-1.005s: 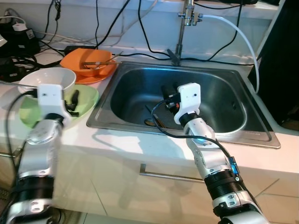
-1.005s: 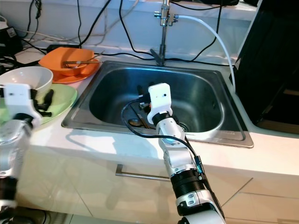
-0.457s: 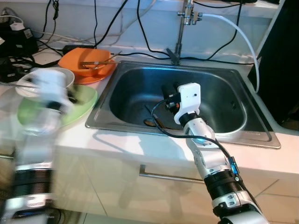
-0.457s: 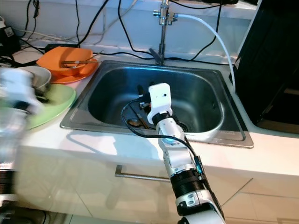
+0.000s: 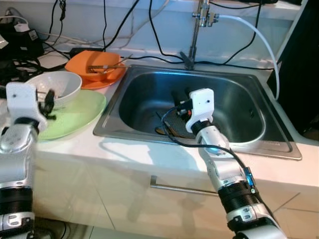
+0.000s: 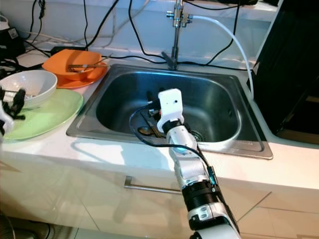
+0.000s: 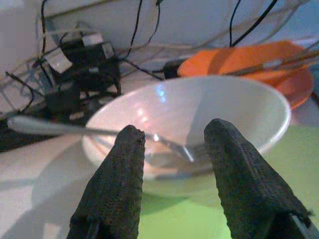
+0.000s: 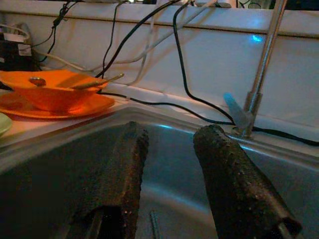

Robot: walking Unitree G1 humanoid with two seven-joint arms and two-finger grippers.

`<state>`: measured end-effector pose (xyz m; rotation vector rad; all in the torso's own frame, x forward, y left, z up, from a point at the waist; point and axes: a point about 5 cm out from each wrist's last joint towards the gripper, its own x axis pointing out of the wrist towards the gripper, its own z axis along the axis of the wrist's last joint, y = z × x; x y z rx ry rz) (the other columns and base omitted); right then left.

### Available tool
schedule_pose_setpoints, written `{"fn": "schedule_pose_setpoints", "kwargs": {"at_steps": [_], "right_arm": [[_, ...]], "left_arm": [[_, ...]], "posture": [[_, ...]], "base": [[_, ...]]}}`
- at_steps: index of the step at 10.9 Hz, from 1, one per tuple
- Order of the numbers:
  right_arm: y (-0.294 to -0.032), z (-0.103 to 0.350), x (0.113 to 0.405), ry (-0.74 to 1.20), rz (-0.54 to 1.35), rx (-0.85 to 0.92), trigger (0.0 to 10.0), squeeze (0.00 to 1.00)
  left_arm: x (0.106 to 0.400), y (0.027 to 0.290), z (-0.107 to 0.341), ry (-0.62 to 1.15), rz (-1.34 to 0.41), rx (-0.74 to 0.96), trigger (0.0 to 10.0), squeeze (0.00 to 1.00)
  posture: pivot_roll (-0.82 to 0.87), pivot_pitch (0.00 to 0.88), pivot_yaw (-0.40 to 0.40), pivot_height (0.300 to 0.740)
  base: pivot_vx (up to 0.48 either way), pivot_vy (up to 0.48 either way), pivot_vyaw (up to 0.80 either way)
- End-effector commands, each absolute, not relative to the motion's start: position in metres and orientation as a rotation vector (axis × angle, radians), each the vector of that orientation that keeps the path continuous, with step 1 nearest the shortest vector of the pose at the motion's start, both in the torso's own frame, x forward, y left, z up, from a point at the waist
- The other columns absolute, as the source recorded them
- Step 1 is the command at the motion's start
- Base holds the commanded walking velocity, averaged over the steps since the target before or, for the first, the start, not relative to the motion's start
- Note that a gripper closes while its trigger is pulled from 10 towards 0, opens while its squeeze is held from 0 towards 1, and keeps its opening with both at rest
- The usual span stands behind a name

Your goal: Kitchen organization

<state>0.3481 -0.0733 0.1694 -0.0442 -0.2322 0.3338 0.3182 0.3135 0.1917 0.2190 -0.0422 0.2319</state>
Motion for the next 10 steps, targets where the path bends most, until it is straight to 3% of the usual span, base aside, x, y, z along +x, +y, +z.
{"fn": "schedule_pose_setpoints", "kwargs": {"at_steps": [1,10], "right_arm": [[-0.075,0.167,0.348,-0.219,0.328,-0.045,10.0,0.00],[-0.076,0.168,0.348,-0.221,0.321,-0.046,10.0,0.00]], "left_arm": [[0.316,0.318,0.191,-0.036,0.240,0.227,10.0,0.00],[0.345,0.252,0.193,-0.081,0.033,0.111,10.0,0.00]], "posture": [[0.24,0.020,-0.007,0.740],[0.22,0.015,0.000,0.740]], "base": [[0.000,0.000,0.00],[0.000,0.000,0.00]]}}
